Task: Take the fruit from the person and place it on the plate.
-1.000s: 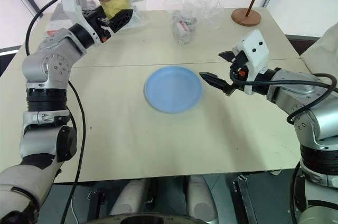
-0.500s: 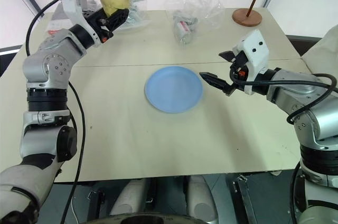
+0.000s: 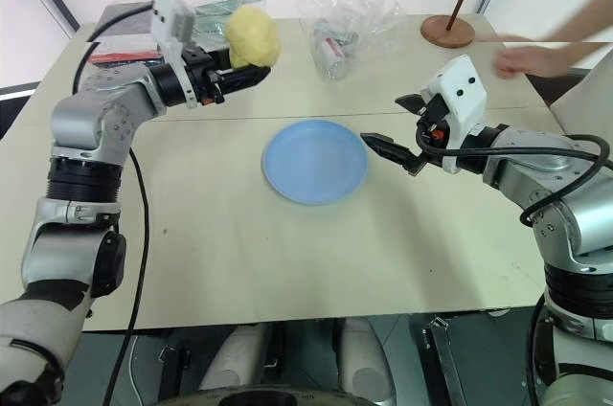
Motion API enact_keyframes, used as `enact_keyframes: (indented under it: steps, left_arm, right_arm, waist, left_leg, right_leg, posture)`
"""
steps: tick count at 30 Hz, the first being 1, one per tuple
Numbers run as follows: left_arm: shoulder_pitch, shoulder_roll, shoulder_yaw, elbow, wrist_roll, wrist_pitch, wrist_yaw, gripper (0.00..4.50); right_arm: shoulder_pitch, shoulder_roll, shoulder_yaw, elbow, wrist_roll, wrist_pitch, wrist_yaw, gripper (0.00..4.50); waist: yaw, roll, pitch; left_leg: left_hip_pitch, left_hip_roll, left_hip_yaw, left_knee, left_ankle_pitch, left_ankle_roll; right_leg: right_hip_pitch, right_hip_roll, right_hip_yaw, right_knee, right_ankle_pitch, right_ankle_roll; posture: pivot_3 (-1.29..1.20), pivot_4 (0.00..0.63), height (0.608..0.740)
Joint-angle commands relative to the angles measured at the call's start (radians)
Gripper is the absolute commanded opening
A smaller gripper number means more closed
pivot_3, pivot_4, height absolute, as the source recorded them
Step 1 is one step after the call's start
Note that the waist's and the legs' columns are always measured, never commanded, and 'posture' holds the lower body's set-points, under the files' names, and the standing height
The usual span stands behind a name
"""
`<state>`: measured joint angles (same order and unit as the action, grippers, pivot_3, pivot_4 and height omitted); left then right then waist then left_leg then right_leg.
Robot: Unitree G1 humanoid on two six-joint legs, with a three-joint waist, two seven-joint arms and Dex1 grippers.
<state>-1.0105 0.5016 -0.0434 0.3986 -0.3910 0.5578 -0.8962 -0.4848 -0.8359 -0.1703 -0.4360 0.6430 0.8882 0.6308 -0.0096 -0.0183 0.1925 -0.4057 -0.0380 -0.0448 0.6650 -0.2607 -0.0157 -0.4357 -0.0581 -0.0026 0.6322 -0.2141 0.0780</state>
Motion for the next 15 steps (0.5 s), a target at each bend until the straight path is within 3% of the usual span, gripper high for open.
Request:
enact_keyframes:
  steps: [1, 7, 15]
  left_arm:
    - [-0.125, -0.017, -0.078, 0.211, 0.108, -0.137, -0.109, 2.41]
    - [-0.231, -0.108, -0.155, 0.527, 0.241, -0.288, -0.202, 2.41]
    - [-0.233, -0.201, -0.199, 0.678, 0.354, -0.376, -0.286, 2.41]
  right_arm:
    - [-0.008, -0.013, -0.002, -0.034, -0.002, -0.011, 0.014, 4.50]
    - [0.001, -0.007, -0.002, -0.050, 0.004, 0.001, 0.009, 4.50]
    - [0.048, 0.001, -0.027, -0.100, 0.033, 0.043, -0.022, 4.50]
  waist:
    - [0.002, 0.000, 0.000]
    - [0.001, 0.000, 0.000]
    - [0.000, 0.000, 0.000]
  left_leg:
    - [0.000, 0.000, 0.000, 0.000, 0.000, 0.000]
    - [-0.001, 0.000, 0.001, 0.001, -0.002, 0.003]
    - [-0.002, 0.000, 0.002, 0.001, -0.003, 0.005]
  right_leg:
    - [0.000, 0.000, 0.000, 0.000, 0.000, 0.000]
    - [0.000, 0.000, 0.000, -0.001, 0.000, 0.001]
    - [-0.001, 0.000, 0.000, -0.001, 0.000, 0.001]
  posture:
    - [0.00, 0.150, 0.740]
    - [0.00, 0.150, 0.740]
    - [0.00, 0.150, 0.740]
